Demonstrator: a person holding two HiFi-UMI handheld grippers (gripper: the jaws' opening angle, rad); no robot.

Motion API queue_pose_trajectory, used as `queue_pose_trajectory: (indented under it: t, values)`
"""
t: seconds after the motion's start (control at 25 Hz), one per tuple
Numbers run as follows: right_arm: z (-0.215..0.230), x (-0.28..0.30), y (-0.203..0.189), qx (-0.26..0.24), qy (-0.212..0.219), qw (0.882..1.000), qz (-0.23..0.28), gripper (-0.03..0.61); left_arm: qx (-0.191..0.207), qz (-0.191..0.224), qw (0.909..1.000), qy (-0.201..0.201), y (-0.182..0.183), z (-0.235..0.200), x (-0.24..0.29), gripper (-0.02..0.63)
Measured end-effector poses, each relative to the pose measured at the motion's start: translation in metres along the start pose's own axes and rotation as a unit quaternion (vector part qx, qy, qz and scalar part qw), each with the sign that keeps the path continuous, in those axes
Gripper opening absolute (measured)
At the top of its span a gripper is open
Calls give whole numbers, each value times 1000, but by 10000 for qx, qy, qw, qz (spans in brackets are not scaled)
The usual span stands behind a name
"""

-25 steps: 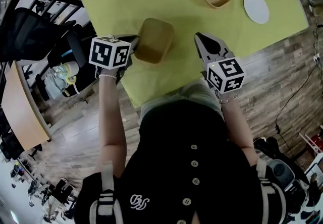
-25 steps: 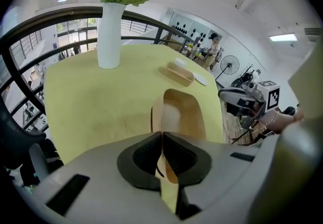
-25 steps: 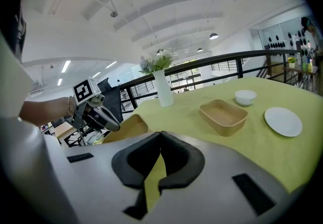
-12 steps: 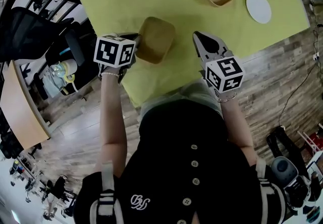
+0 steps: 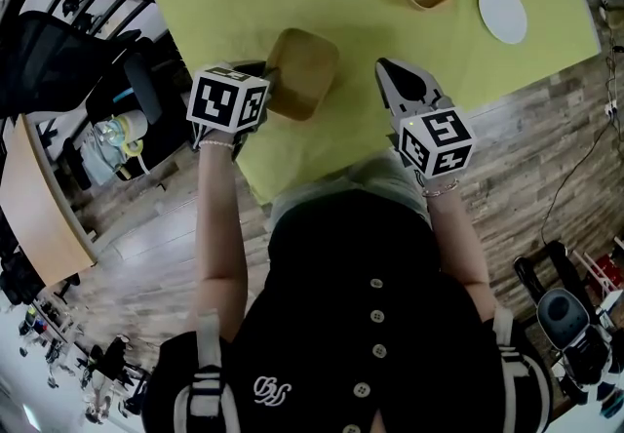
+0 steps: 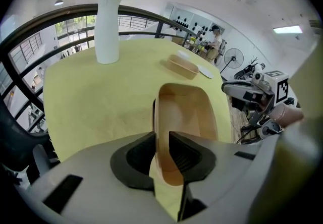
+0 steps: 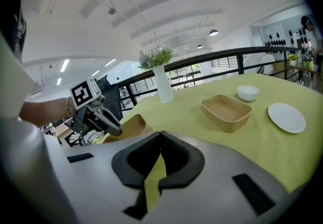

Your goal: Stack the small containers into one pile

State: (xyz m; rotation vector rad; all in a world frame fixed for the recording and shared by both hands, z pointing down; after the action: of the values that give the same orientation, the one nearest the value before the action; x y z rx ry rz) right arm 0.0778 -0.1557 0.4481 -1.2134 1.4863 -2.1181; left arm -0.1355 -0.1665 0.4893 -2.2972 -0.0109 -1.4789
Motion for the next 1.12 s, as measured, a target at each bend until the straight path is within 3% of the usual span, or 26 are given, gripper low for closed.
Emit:
queue_pose_trajectory:
  t: [0.36, 0.48, 0.52, 0.84, 1.12]
  values:
    - [-16, 5, -1, -54, 374, 9993, -38, 8, -39, 30, 10000, -63, -3, 5, 1, 153]
    - [-23, 7, -1, -73, 504, 9987, -56, 8, -63, 96, 9999, 66, -2, 2, -1, 102]
    - [-25, 7, -1, -86, 535, 9985, -64, 8, -90, 111, 9998, 123, -2, 0, -1, 32]
    - [-28, 3, -1, -113, 494, 9987, -53, 5, -393, -50, 9989, 257, -3, -4, -2, 32]
    - [-27, 2, -2, -102, 448, 9989, -37, 3, -82, -103, 9978, 650, 2, -1, 2, 37]
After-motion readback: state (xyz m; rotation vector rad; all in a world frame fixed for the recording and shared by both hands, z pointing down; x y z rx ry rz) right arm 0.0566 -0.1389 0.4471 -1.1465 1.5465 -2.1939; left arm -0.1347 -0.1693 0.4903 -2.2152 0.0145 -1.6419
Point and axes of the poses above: the fingertips, and each gripper's own axes: x forward along the fingers, z to its right, y out of its top, the point moved 4 cm from there along -x, backward along the fingers, and after that the axes turned 11 degrees about -x, right-handed, at the moved point
